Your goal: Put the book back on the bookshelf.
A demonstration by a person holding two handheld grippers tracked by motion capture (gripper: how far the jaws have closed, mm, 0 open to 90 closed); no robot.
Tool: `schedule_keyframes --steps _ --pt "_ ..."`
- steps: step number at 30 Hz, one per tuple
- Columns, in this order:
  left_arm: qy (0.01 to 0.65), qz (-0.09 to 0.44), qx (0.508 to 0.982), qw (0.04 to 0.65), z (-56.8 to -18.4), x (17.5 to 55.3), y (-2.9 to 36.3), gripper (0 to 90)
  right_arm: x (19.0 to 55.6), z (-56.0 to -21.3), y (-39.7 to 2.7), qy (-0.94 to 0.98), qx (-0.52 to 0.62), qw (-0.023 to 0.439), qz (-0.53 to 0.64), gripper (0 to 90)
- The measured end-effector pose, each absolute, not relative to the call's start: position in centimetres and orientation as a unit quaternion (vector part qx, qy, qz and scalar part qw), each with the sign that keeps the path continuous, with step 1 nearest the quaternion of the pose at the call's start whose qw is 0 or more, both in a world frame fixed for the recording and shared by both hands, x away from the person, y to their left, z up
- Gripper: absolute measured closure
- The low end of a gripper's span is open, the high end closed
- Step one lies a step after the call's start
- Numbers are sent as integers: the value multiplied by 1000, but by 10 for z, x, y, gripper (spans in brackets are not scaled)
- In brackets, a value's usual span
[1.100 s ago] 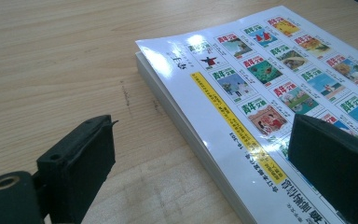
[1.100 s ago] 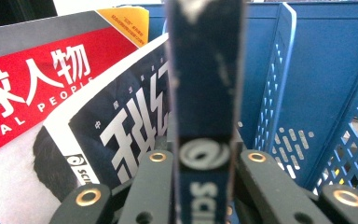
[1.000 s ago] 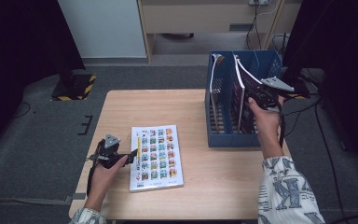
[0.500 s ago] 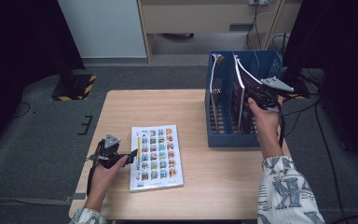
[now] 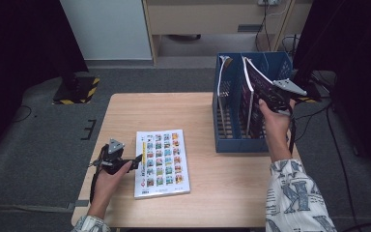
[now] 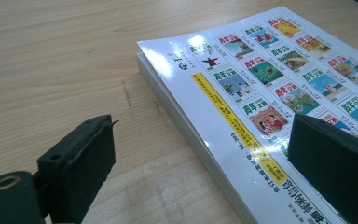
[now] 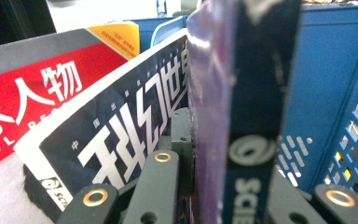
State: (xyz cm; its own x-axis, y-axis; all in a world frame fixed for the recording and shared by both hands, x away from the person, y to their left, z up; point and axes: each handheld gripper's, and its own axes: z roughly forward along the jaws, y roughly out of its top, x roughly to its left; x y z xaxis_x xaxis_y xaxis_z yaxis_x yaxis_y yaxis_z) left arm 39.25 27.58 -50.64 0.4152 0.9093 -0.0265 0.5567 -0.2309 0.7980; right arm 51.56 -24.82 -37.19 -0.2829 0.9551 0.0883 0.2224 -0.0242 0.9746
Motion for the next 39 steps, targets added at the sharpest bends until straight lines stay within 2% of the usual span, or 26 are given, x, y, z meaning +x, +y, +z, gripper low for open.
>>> schedule_keyframes --steps 20,39 --pt "488 229 751 381 -507 393 275 72 531 -371 -250 558 512 401 515 840" --pt "484 230 754 378 -507 393 274 77 529 -377 -249 560 517 401 508 838"
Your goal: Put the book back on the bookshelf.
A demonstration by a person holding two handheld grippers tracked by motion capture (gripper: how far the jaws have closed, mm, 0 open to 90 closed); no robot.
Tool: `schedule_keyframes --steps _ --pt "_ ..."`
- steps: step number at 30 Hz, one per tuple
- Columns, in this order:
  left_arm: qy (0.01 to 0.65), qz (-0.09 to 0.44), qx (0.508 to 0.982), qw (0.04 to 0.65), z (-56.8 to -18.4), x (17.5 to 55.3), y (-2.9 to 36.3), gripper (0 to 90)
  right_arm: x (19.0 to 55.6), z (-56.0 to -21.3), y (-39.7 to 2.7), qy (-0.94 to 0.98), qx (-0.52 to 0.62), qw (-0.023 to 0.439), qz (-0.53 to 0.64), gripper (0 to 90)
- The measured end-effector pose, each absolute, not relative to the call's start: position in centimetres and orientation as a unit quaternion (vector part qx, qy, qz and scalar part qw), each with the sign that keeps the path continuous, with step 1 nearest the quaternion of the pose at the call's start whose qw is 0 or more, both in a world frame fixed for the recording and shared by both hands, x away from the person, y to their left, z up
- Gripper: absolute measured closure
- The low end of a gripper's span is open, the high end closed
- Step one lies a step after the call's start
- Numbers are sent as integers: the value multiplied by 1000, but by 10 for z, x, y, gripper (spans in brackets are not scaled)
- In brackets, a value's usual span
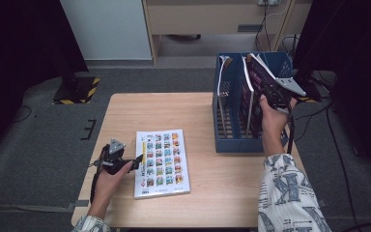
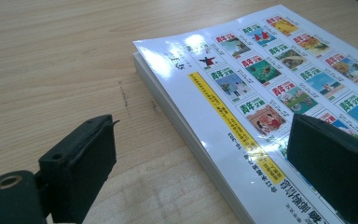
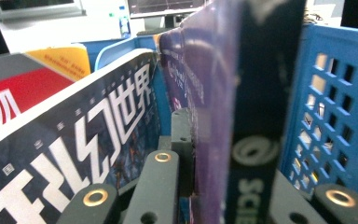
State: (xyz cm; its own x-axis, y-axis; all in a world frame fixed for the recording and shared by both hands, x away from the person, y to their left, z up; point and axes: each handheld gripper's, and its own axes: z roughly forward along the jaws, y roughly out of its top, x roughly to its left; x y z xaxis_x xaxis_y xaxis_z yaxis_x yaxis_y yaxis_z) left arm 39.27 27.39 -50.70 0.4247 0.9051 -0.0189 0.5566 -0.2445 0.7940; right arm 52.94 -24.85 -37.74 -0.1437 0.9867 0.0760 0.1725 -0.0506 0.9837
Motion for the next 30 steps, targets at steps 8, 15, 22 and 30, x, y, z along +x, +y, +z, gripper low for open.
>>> schedule_keyframes --steps 8,15,22,30 --pt "486 233 753 378 -507 393 274 79 534 -384 -236 586 501 401 495 838" --pt "484 233 754 379 -507 393 273 79 533 -383 -235 599 492 404 485 838" --pt "484 232 753 380 -507 393 273 79 533 -383 -235 603 488 408 482 839" --pt "483 232 754 379 -507 393 273 79 533 -382 -232 620 469 425 464 839"
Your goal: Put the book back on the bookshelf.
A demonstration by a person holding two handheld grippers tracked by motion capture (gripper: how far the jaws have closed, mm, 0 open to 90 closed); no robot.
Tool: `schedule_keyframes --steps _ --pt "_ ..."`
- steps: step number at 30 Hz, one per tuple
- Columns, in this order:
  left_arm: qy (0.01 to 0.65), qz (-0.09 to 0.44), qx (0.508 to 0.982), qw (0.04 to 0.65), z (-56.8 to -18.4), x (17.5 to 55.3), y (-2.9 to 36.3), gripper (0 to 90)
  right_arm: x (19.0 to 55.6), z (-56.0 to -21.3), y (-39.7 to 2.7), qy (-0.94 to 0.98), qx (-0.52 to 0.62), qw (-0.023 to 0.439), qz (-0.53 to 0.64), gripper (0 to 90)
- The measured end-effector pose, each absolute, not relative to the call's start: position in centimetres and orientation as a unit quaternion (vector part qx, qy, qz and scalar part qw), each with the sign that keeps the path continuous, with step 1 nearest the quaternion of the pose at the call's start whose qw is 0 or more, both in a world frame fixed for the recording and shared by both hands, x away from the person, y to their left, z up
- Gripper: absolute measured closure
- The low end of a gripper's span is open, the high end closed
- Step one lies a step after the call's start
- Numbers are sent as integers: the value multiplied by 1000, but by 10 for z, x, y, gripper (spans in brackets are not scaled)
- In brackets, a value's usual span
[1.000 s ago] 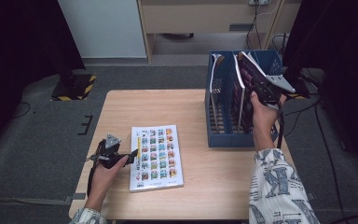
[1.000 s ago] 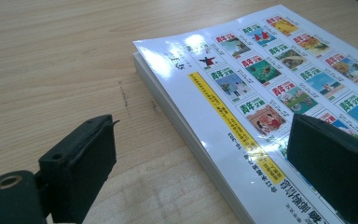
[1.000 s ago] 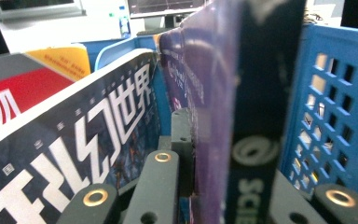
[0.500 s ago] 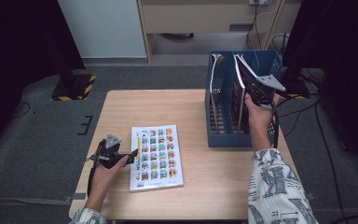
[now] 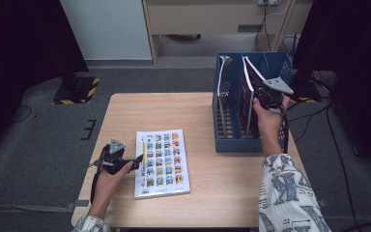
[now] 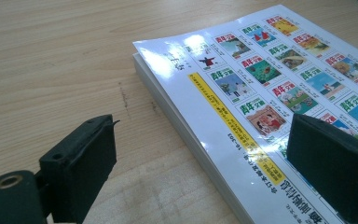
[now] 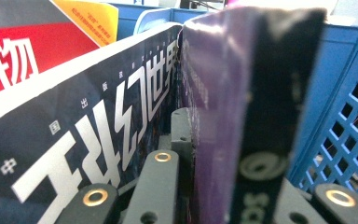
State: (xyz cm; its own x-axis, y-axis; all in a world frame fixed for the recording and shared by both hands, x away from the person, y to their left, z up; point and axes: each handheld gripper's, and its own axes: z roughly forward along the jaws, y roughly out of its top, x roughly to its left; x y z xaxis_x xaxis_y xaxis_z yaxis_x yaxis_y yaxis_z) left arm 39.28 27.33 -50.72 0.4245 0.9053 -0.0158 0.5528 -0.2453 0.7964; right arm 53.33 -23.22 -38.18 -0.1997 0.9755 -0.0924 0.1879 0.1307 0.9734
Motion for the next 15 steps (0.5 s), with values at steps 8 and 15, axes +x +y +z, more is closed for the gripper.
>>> schedule_keyframes --steps 8,15 --pt "485 232 754 379 -507 393 273 79 534 -383 -239 621 459 440 458 839" --pt "483 233 755 378 -507 393 272 79 532 -382 -236 634 454 418 466 835"
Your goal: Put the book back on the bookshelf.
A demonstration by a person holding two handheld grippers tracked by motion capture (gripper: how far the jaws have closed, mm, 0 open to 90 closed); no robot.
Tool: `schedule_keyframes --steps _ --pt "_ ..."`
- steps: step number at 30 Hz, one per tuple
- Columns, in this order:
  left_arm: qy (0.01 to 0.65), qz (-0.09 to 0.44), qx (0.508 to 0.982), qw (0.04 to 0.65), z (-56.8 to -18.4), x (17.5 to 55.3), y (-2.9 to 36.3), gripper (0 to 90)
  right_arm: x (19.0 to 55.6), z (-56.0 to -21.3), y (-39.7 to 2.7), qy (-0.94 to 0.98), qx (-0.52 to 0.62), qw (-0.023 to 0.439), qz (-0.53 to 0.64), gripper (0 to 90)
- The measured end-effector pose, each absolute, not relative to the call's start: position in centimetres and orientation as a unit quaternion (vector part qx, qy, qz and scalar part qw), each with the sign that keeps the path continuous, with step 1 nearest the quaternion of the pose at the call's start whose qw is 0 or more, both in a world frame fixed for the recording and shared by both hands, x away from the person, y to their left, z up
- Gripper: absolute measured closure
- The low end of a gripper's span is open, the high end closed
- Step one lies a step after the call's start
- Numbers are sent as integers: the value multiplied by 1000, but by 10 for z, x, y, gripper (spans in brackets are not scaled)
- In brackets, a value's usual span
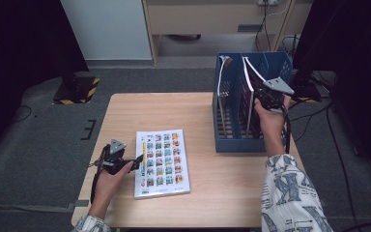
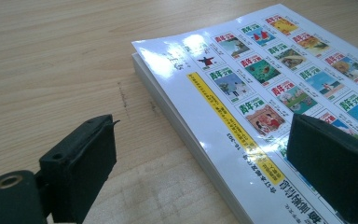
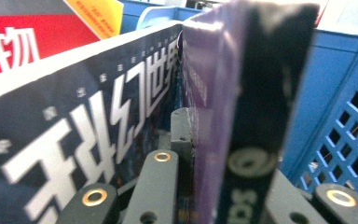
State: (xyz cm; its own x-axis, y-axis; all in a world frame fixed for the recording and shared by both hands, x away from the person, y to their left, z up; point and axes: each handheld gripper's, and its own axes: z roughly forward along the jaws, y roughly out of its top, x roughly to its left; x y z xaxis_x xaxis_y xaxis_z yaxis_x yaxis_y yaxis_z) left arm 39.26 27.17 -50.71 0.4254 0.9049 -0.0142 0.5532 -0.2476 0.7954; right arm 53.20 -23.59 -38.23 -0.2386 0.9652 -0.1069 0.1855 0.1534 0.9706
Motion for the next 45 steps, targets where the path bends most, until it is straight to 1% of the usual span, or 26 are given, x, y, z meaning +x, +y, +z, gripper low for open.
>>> schedule_keyframes --steps 4,10,18,23,34,45 --pt "483 232 755 378 -507 393 271 79 530 -385 -234 644 452 402 467 826" --pt "483 232 755 378 -508 393 271 79 526 -387 -231 650 449 398 466 814" --pt "482 231 756 377 -507 392 270 79 521 -387 -229 653 452 387 470 777" --pt "481 231 758 375 -508 393 269 79 517 -389 -228 652 451 387 472 754" --pt "480 231 759 375 -508 392 268 79 515 -390 -227 650 450 385 476 741" --pt "479 231 760 374 -508 393 268 79 509 -390 -227 647 452 383 479 682"
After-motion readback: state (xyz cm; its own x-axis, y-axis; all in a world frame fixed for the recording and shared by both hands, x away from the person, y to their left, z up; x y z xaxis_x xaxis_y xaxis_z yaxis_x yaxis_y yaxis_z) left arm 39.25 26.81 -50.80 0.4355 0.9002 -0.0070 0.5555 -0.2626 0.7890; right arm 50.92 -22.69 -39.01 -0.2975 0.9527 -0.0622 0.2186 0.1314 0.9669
